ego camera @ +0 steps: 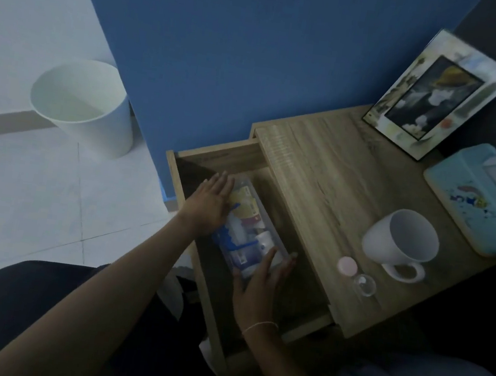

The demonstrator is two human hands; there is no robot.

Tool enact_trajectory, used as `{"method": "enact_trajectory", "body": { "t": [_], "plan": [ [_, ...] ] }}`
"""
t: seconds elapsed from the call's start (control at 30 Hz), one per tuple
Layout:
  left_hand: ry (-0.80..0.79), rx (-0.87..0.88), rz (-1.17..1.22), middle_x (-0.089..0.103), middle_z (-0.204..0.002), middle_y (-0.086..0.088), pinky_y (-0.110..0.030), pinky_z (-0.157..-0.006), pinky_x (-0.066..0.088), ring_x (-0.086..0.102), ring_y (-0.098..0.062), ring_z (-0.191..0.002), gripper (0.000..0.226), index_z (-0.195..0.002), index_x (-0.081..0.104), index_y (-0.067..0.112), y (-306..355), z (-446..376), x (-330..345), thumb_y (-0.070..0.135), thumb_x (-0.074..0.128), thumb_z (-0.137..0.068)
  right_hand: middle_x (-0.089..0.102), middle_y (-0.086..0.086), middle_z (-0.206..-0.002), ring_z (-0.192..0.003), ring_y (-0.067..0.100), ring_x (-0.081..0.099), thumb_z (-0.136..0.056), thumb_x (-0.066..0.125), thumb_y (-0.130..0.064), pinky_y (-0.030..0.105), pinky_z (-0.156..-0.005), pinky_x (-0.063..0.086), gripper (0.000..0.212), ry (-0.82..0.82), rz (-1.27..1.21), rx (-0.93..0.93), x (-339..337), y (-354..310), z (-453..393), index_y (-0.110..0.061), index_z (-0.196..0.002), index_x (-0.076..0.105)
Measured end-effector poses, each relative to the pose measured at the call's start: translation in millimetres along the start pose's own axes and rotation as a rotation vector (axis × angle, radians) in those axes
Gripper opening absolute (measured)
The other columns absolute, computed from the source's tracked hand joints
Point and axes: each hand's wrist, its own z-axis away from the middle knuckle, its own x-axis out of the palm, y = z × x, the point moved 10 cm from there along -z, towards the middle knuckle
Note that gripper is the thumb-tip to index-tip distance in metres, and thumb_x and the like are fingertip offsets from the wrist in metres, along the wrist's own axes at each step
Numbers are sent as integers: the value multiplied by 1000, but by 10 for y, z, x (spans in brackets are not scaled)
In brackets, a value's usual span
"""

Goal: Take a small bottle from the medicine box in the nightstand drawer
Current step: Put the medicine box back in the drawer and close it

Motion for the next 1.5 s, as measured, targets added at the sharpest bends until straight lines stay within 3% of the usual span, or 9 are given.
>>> {"method": "enact_trajectory", "body": {
  "t": [0.1, 0.2, 0.6, 0.73, 0.87, 1.0, 1.13, 1.3, 1.5],
  "plan": [
    [-6, 49, -20, -8, -162, -6, -37, -119, -6, -11, -19, -148, 63, -151, -3, 16, 80, 160, 184, 41, 25, -101, -16, 9, -158, -146, 24, -10, -92, 34, -53, 42, -116, 3, 76, 92, 237, -206, -104, -129, -64, -18, -148, -4],
    [-9, 27, -14, -8, -162, -6, -36, -118, -8, -13, -18, -148, 61, -151, -2, 15, 79, 198, 220, 41, 22, -102, 2, 13, -160, -146, 22, -4, -96, 29, -45, 41, -116, -1, 68, 32, 283, -242, -29, -193, -138, -10, -148, 1],
    [9, 42, -36, -6, -162, -7, -29, -113, -11, -12, -15, -146, 60, -151, -1, 12, 111, 274, 206, 37, 24, -102, -3, 16, -159, -147, 27, -7, -98, 30, -36, 42, -117, -5, 68, -67, 313, -219, 86, -217, -18, -6, -148, -5],
    [184, 29, 13, -8, -160, -5, -30, -116, -8, -15, -12, -142, 60, -151, -1, 12, 147, 301, -63, 36, 24, -102, 2, 7, -158, -144, 19, -5, -96, 17, -45, 38, -116, 3, 62, 28, 190, -365, -289, -536, -226, -14, -147, 2],
    [405, -117, 94, -5, -160, -8, -35, -121, -1, -10, -18, -147, 58, -151, 2, 8, -68, 423, -378, 32, 24, -103, 13, 11, -158, -144, 18, -2, -98, 18, -37, 37, -117, 3, 58, 136, 175, -549, -804, -904, -784, -5, -147, 13],
    [424, -307, 147, -2, -161, -14, -39, -123, 4, -3, -25, -150, 59, -150, 3, 4, -345, 498, -359, 31, 24, -103, 16, 14, -158, -148, 25, 5, -101, 23, -25, 35, -118, -2, 52, 111, 342, -552, -1044, -950, -1459, -3, -148, 17],
    [471, -429, 280, -5, -161, -14, -39, -122, 4, -5, -27, -150, 63, -151, -1, 5, -525, 543, -320, 34, 26, -102, 13, 9, -160, -148, 23, 4, -101, 21, -28, 40, -121, 2, 52, 17, 477, -548, -918, -756, -1735, -8, -149, 14],
    [507, -485, 499, -11, -160, -17, -36, -121, 7, -4, -29, -149, 69, -150, -5, 2, -561, 482, -238, 35, 30, -101, 21, 3, -158, -147, 16, 12, -97, 16, -34, 36, -121, 4, 56, 91, 413, -574, -881, -663, -1775, -12, -149, 21],
    [515, -475, 574, -12, -161, -13, -38, -122, 9, -4, -26, -150, 70, -150, -8, 5, -562, 413, -180, 39, 29, -101, 26, 3, -157, -147, 16, 16, -99, 27, -31, 39, -121, 9, 52, 129, 359, -597, -895, -651, -1800, -12, -147, 27]
  ]
}}
